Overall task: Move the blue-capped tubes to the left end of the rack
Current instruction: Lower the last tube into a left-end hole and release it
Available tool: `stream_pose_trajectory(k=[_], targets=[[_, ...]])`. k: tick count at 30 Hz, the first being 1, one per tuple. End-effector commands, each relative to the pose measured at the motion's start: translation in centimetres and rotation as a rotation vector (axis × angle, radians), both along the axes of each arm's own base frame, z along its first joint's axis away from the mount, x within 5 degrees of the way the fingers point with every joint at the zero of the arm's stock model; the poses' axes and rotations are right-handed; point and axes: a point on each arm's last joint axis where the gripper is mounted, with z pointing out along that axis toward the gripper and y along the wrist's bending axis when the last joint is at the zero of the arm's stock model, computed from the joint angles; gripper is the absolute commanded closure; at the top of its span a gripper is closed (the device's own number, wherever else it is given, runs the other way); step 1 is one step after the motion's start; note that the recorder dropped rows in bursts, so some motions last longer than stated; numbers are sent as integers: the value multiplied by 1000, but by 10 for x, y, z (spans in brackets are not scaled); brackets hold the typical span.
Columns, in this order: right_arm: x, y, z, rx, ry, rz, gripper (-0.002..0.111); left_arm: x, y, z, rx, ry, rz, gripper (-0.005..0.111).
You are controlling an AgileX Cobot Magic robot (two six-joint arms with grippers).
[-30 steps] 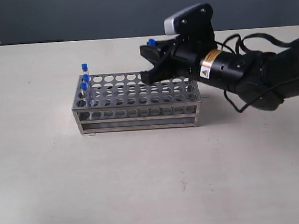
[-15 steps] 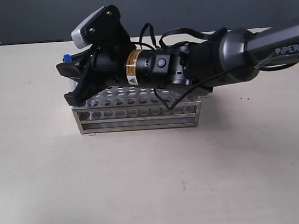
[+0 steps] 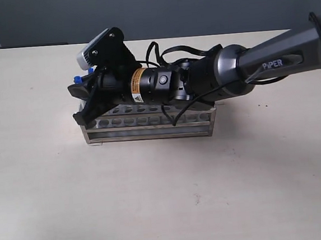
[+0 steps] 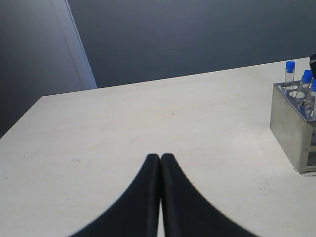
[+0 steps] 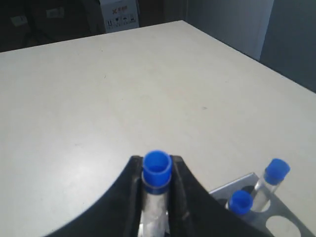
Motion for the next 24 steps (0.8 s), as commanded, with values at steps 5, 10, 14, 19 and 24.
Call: stream_pose_trajectory(k=[5,10,14,19,24], targets=[[2,1,-12,-23,11,2,108,0,-1,2,-6,-11,-9,106],[2,1,-12,-23,11,2,88,0,-1,2,-6,-11,-9,106],[2,1,-12,-28,12,-1,75,0,-1,2,-6,-11,-9,106],[3,0,-11,-25,12,-4,73,0,-1,2,-6,-11,-9,106],[8,-14,41,-8,15,-152,90,0,-1,2,-6,-11,-9,106]])
